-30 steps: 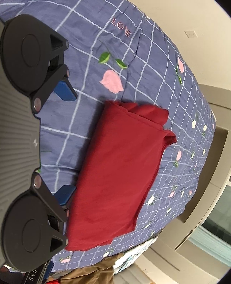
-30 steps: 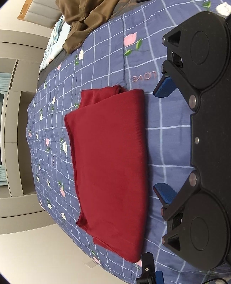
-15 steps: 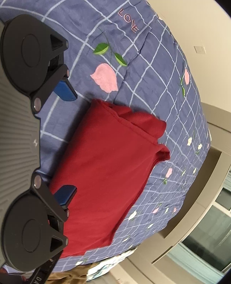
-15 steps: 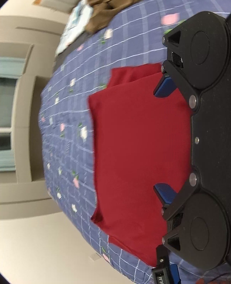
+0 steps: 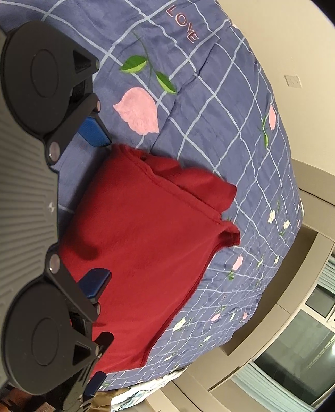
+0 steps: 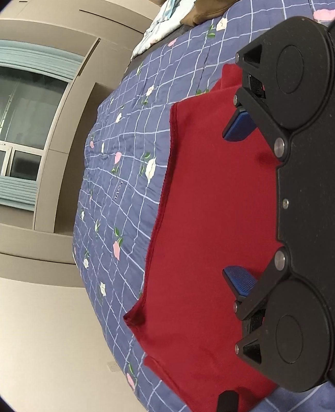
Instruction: Fold small clothes
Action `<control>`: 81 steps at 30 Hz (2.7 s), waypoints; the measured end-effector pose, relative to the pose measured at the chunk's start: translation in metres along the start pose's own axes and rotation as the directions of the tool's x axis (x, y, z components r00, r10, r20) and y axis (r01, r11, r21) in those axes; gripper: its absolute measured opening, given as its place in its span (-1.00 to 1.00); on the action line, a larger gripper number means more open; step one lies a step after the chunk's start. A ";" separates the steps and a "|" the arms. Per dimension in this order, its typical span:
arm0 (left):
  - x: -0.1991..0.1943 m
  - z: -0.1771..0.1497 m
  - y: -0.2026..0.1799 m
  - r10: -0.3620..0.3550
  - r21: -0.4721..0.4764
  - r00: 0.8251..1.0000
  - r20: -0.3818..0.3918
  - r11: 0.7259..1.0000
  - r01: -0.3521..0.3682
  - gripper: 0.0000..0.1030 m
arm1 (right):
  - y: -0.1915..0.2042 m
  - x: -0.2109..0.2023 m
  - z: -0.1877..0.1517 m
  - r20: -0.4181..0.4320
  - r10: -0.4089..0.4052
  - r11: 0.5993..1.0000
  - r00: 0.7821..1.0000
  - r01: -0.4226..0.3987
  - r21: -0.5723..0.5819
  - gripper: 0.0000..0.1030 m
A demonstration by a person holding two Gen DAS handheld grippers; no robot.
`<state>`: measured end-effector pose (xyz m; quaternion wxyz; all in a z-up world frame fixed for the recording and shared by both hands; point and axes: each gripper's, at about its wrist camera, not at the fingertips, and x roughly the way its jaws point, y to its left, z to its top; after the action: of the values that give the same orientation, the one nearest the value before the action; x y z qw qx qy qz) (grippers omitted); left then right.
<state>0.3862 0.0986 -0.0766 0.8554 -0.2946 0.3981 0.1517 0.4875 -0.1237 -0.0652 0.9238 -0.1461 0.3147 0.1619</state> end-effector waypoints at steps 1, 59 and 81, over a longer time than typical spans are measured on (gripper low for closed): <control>0.001 0.000 0.001 0.001 -0.002 1.000 0.000 1.000 -0.001 0.99 | 0.002 0.002 -0.002 -0.001 -0.003 1.000 1.000 0.003 -0.009 0.99; 0.027 0.053 0.045 -0.139 -0.002 0.990 -0.039 0.990 0.139 0.13 | 0.030 0.014 -0.051 0.141 -0.109 0.979 0.984 0.131 -0.156 0.99; -0.007 0.068 -0.008 -0.182 0.082 0.983 0.021 0.980 0.180 -0.58 | 0.032 0.013 -0.051 0.146 -0.109 0.978 0.983 0.132 -0.159 0.99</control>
<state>0.4259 0.1345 -0.0334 0.8823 -0.2930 0.3632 0.0615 0.4581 -0.1112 -0.1175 0.9356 -0.2309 0.2266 0.1412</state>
